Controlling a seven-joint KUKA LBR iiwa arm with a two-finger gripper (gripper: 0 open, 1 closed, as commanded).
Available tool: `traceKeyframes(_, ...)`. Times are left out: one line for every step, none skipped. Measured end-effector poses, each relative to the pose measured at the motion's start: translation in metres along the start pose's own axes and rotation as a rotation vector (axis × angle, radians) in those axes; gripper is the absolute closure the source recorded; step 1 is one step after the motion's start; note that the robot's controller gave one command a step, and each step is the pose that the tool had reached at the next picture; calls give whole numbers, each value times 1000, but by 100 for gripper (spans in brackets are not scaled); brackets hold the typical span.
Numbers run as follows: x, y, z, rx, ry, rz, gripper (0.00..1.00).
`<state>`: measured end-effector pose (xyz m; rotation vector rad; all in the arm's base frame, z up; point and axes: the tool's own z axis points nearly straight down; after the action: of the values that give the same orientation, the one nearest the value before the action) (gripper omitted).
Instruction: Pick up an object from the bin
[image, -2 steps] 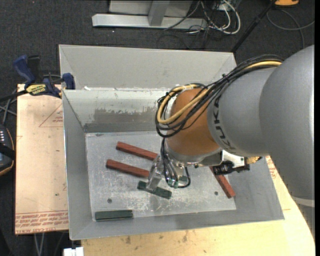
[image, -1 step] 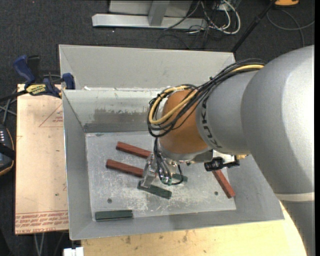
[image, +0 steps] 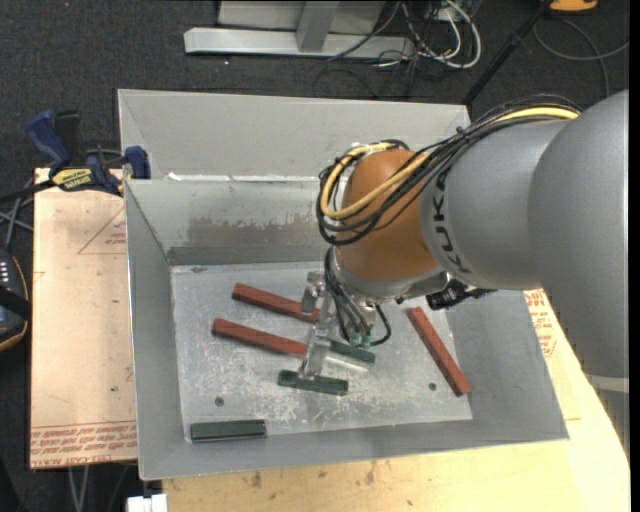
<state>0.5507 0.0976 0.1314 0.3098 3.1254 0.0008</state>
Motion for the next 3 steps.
traceKeyframes(-4, -3, -8, 0, -2, -10, 0)
traceKeyframes(-2, 12, 8, -1, -6, 82, 0)
traceKeyframes(7, 24, 57, 0, 1, 307, 100)
